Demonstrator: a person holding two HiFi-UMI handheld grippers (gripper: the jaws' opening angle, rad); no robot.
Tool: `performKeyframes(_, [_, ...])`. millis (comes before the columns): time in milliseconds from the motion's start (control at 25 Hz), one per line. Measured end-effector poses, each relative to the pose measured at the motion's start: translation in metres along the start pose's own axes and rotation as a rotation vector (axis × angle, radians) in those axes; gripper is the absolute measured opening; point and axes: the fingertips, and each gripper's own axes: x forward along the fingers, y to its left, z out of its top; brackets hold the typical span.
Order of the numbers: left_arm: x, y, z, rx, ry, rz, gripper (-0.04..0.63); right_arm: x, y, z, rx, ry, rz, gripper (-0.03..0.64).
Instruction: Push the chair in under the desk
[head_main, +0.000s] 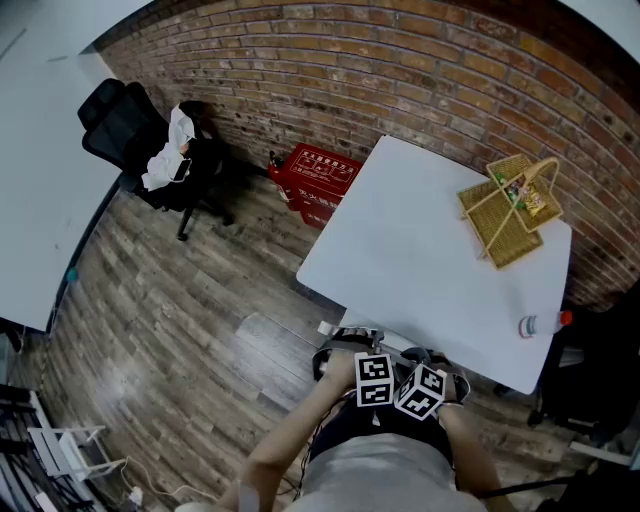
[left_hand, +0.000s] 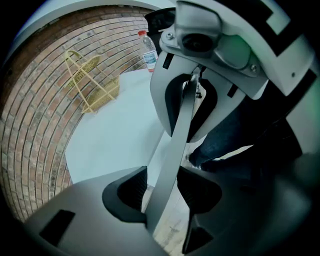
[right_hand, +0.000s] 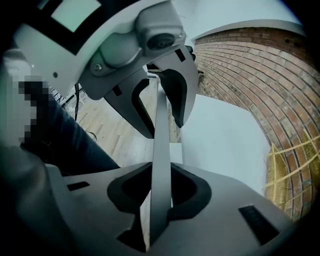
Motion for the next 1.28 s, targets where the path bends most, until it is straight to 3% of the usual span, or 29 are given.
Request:
performKeyframes(320, [0.005, 0.012, -0.003, -0.004, 0.007, -0.014, 0.196, 0.004, -0.011, 0.005, 0.010, 0.001, -0.001, 0.087])
performKeyframes(800, [0.003, 0.016, -0.003, -0.041, -0.003, 0.042, 0.213, 0.003, -0.014, 0.005, -0.011, -0.013, -0.033, 0.095])
performKeyframes(1040, [-0.003, 0.015, -0.006, -0.089, -0.049, 0.113, 0.229, -0.002, -0.017, 0.009, -0.016, -0.053, -0.032, 0.171])
performKeyframes(1160, [-0.009, 0.014, -0.002, -0.084, -0.070, 0.165, 0.229, -0.008, -0.014, 0.012, 0.004, -0.093, -0.021, 0.261])
performKeyframes(1280, [-0.018, 0.016, 0.000, -0.087, -0.082, 0.207, 0.229, -0.016, -0.013, 0.015, 0.039, -0.135, -0.010, 0.264])
